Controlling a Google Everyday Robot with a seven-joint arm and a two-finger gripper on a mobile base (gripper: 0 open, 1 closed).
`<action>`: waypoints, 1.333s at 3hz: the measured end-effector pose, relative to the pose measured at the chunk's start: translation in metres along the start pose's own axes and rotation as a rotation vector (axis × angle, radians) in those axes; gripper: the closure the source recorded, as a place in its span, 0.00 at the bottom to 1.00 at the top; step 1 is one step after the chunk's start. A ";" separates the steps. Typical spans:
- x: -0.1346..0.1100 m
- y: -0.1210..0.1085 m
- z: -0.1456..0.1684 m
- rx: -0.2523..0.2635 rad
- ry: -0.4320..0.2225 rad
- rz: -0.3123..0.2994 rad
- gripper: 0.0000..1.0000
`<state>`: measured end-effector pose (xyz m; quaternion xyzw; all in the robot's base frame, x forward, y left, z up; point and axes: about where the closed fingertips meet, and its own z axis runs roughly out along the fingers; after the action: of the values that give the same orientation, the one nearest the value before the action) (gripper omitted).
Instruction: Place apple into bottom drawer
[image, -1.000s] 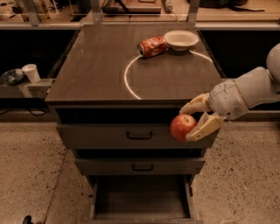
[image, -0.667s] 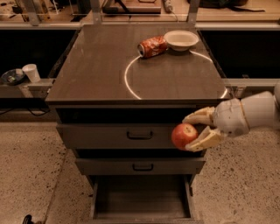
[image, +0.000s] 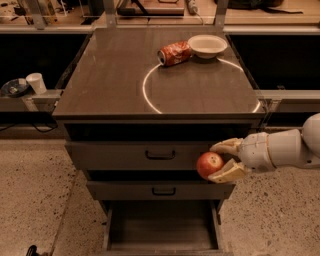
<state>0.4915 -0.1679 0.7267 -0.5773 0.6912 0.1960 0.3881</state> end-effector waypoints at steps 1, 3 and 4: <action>0.006 0.005 0.022 -0.042 -0.005 0.021 1.00; 0.127 0.108 0.173 -0.265 0.028 0.072 1.00; 0.132 0.113 0.180 -0.277 0.021 0.082 1.00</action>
Offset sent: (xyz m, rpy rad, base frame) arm -0.0741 0.0991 -0.2983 0.0534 0.3212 0.1838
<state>0.4354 -0.0944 0.4942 -0.5985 0.6847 0.2990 0.2890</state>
